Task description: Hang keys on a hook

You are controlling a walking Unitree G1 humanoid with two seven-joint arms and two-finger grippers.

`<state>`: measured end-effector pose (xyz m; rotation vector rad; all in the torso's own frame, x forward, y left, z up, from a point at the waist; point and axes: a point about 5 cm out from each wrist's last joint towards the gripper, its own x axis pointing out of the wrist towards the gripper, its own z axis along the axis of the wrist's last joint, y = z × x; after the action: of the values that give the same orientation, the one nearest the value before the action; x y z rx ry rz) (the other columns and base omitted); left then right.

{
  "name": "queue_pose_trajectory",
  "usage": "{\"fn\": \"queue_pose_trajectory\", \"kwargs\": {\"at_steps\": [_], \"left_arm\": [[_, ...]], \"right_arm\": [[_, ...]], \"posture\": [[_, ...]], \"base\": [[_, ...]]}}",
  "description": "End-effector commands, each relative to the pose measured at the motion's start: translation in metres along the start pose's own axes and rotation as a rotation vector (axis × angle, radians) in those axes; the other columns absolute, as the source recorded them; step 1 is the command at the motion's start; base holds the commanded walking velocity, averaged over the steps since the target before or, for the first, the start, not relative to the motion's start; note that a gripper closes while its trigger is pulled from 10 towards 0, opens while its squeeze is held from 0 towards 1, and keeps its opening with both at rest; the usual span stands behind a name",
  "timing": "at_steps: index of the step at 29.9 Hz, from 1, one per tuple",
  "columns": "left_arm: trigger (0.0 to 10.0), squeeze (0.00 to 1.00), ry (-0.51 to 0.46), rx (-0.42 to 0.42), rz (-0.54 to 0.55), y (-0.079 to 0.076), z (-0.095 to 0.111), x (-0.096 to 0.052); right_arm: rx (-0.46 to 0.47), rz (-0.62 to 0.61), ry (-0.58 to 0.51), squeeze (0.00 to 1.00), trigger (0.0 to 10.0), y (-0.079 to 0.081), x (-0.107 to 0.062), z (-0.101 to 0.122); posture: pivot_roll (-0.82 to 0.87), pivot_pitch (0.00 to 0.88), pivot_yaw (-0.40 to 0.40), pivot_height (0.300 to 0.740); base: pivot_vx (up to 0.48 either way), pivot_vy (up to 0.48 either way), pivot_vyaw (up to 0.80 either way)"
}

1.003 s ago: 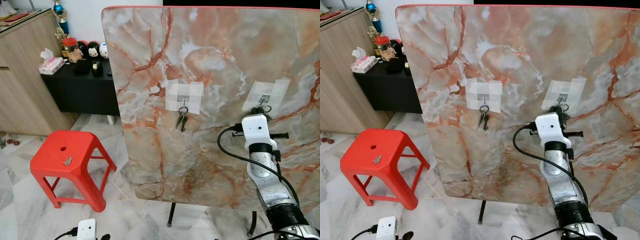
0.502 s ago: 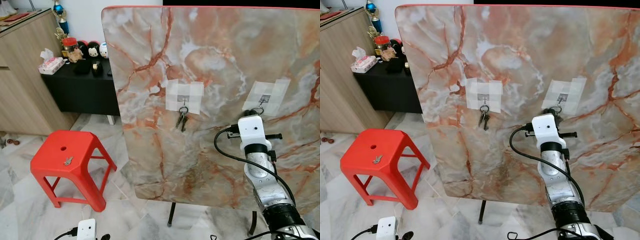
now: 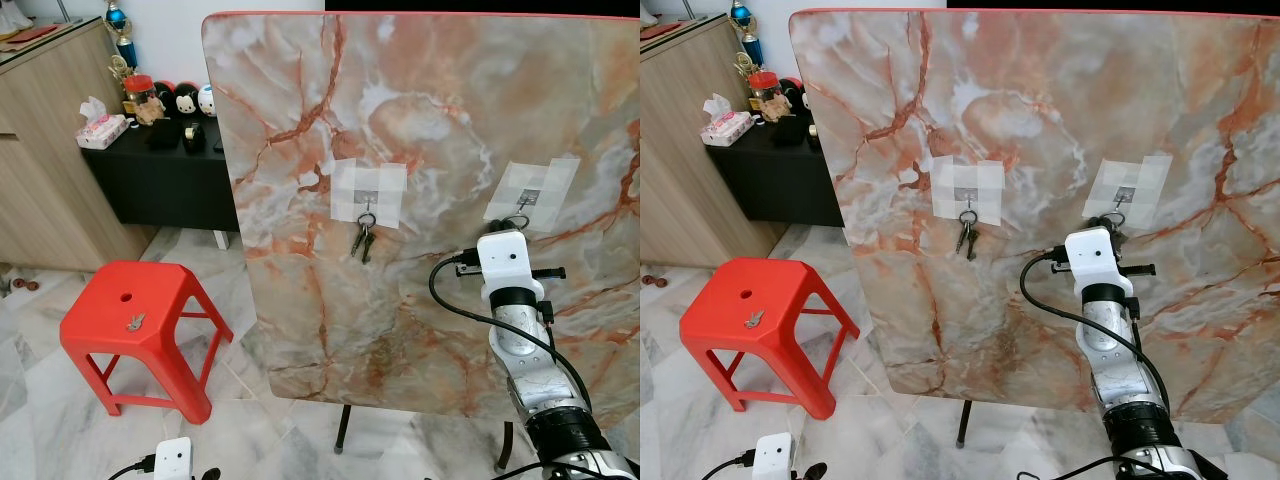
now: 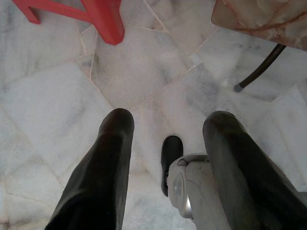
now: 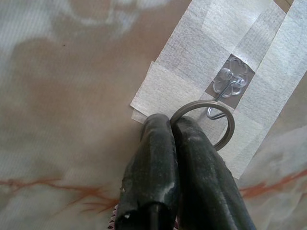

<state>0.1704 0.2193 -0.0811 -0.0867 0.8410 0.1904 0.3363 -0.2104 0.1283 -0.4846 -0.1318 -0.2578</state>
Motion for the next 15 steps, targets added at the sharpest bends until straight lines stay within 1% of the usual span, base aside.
{"fn": "queue_pose_trajectory", "kwargs": {"at_steps": [1,6,15], "left_arm": [[10.0,0.00,0.021,-0.006,0.009,0.0034,-0.0037,-0.0010],[10.0,0.00,0.021,-0.006,0.008,0.0033,-0.0037,-0.0010],[10.0,0.00,0.020,-0.009,0.009,0.0033,-0.0036,-0.0010]], "right_arm": [[0.022,-0.017,-0.031,0.00,10.0,-0.0031,0.0064,0.0114],[0.035,-0.005,-0.035,0.00,10.0,-0.0008,0.0083,0.0146],[0.035,-0.011,-0.039,0.00,10.0,-0.0040,0.0103,0.0164]], "posture": [[0.09,0.000,0.001,0.740],[0.10,0.000,0.001,0.740],[0.09,0.000,0.001,0.740]], "base": [[0.000,0.000,0.00],[0.000,0.000,0.00],[0.000,0.000,0.00]]}}
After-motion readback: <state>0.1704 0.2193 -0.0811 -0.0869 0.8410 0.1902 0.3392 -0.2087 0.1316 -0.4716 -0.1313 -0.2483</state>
